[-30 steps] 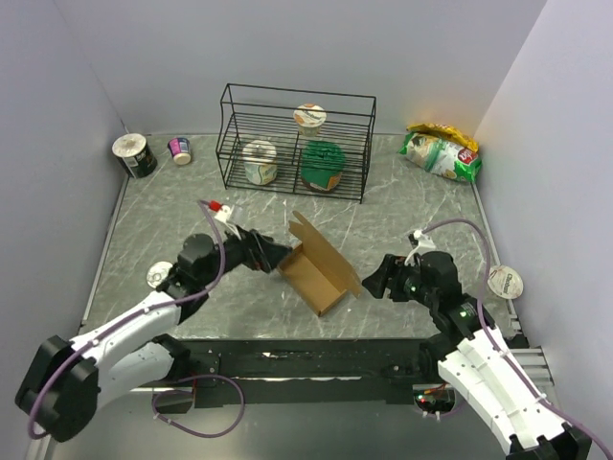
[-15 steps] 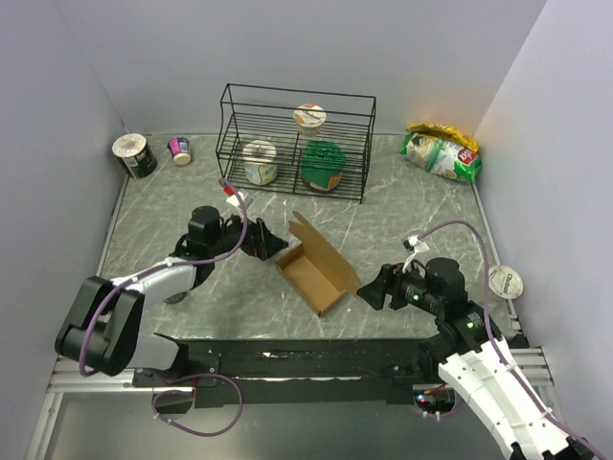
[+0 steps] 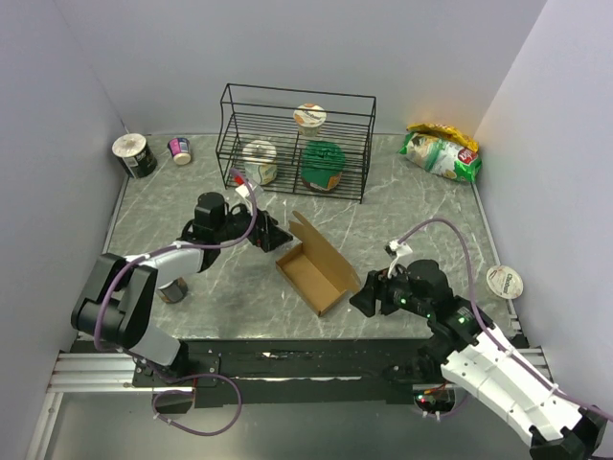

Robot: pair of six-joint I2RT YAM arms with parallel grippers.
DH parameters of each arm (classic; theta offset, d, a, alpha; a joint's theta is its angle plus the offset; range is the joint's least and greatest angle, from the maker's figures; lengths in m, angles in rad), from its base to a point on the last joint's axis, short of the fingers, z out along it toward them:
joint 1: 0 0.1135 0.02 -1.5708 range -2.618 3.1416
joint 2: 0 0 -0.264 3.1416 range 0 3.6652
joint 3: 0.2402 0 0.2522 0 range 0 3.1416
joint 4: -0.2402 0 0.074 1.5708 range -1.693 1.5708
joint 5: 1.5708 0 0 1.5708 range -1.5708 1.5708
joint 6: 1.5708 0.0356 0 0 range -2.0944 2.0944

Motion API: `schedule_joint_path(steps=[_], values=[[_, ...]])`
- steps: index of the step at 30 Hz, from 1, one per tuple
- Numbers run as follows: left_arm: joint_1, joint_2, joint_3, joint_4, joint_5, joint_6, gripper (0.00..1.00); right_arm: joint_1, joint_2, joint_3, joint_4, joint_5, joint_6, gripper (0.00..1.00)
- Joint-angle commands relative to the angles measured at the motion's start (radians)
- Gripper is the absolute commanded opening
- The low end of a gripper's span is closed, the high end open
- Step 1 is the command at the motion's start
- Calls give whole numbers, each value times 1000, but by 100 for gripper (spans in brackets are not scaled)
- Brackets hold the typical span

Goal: Fold the paper box

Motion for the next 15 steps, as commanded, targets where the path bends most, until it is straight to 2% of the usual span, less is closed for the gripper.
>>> schedule_joint_path(steps=[1, 5, 11, 15], values=[[2, 22, 36, 11, 43, 61, 96, 17, 40, -10, 114, 130, 22, 72], [2, 6, 21, 22, 36, 51, 96, 22, 130, -7, 212, 158, 2, 63], [2, -37, 13, -26, -14, 62, 96, 42, 289, 60, 243, 192, -87, 38], [1, -115, -36, -43, -54, 51, 96, 42, 345, 96, 282, 204, -174, 32]])
